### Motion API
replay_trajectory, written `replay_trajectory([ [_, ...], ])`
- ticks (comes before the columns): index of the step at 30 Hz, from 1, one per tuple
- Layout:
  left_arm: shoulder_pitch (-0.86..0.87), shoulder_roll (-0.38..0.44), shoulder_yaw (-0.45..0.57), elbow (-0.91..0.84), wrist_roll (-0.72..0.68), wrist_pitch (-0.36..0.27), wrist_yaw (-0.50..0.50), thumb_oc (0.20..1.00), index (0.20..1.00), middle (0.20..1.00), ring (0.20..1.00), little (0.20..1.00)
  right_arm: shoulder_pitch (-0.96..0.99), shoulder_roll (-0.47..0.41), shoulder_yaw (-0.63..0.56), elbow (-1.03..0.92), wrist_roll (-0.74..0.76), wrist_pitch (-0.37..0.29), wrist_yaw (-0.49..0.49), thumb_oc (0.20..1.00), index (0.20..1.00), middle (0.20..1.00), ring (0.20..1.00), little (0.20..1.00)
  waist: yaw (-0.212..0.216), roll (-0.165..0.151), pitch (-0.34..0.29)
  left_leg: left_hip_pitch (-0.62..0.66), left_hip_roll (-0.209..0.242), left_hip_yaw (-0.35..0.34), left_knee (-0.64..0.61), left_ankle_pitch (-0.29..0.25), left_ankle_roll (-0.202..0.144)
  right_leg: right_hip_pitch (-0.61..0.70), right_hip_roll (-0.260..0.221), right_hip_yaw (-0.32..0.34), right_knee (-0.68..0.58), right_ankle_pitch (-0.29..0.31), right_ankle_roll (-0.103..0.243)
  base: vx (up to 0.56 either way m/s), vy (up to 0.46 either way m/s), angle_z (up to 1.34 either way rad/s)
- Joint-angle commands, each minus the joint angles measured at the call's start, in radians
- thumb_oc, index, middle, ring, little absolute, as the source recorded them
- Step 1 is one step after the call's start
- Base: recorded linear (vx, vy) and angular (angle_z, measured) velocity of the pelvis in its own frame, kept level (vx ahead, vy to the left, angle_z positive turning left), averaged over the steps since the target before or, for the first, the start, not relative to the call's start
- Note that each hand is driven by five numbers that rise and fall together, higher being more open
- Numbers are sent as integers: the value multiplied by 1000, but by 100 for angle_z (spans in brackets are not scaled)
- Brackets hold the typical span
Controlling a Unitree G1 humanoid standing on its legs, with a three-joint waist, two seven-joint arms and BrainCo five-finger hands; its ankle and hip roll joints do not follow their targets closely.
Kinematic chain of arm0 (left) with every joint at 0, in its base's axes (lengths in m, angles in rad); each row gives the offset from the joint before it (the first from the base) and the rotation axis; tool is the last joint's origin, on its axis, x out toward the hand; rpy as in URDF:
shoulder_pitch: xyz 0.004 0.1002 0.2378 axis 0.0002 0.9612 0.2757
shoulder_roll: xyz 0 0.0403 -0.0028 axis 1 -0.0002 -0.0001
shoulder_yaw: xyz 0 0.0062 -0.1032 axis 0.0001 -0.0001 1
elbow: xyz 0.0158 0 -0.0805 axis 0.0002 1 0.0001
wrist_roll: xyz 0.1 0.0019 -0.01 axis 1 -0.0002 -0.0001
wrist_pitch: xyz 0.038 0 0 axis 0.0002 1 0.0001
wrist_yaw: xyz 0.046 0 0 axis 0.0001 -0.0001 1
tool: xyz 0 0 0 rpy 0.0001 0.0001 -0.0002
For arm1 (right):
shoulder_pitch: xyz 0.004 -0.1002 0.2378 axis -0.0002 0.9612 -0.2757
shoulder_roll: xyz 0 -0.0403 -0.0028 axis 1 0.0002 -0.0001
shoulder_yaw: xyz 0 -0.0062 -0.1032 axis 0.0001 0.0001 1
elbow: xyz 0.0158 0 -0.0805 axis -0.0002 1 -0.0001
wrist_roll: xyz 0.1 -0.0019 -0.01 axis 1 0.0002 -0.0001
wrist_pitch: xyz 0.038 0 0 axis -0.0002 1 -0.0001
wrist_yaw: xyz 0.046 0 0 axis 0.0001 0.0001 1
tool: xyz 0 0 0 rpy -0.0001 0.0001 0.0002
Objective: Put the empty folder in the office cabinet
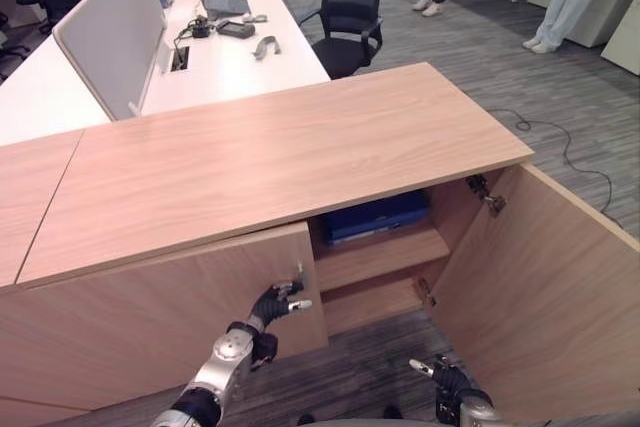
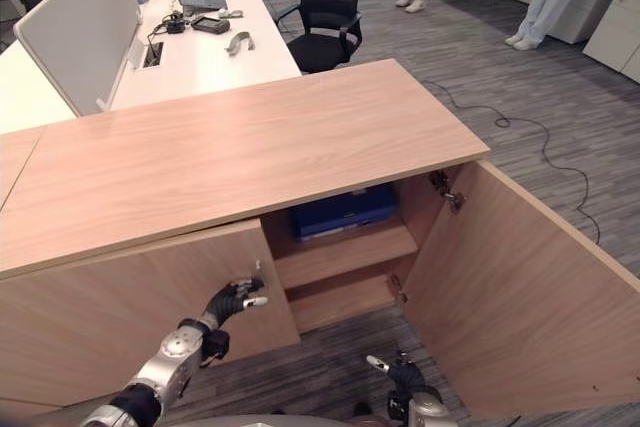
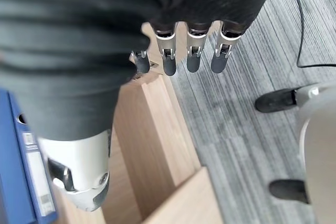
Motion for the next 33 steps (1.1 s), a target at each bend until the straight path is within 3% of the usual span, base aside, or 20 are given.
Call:
replay_trajectory([
  [1,-193,15,102,75,-10,-90,53,1000,1000,1000,1000,1000,-13,-29,21,3,-38,-9,8,1000,1000,1000,1000,1000,-16,-19,-43,16,43,33,4,-56,-39,23,-26,-14,18,-50,81,64,51,-35],
  [6,-318,111,159,197,-17,-88,70,1000,1000,1000,1000,1000,20,-42,23,6,-65,-5,23,1000,1000,1000,1000,1000,-46,-26,-55,31,38,80,4,-75,-33,4,-37,10,31,-39,101,51,61,-31],
  [14,-401,175,195,258,-26,-90,87,1000,1000,1000,1000,1000,32,-42,20,25,-60,-5,28,1000,1000,1000,1000,1000,-53,-37,-54,41,32,112,4,-87,-26,-19,-51,24,45,-28,121,5,42,-26],
  [23,-259,53,191,130,-37,-109,90,1000,1000,1000,1000,1000,27,-24,-15,48,-40,-4,22,1000,1000,1000,1000,1000,-34,-46,-50,46,23,100,4,-94,-14,-15,-64,0,56,-30,122,-2,8,-1],
  [27,-95,-37,116,-2,-15,-95,47,1000,1000,1000,1000,1000,13,-22,-69,70,-18,-2,7,1000,1000,1000,1000,1000,-11,-50,-36,43,16,89,4,-96,-2,-15,-74,-17,70,-31,122,-32,22,9],
  [31,-32,-42,26,-43,28,-81,-1,1000,1000,1000,1000,1000,-39,-33,-101,75,12,-4,-5,1000,1000,1000,1000,1000,3,-35,11,23,25,119,4,-86,3,-99,-73,-59,172,-6,144,-146,-12,-3],
  [33,18,-19,-6,-98,45,-69,-32,1000,1000,1000,1000,1000,-55,-36,-106,72,8,0,-6,1000,1000,1000,1000,1000,38,-8,33,4,48,154,4,-72,-1,-119,-116,-228,236,-25,134,-219,-48,-39],
])
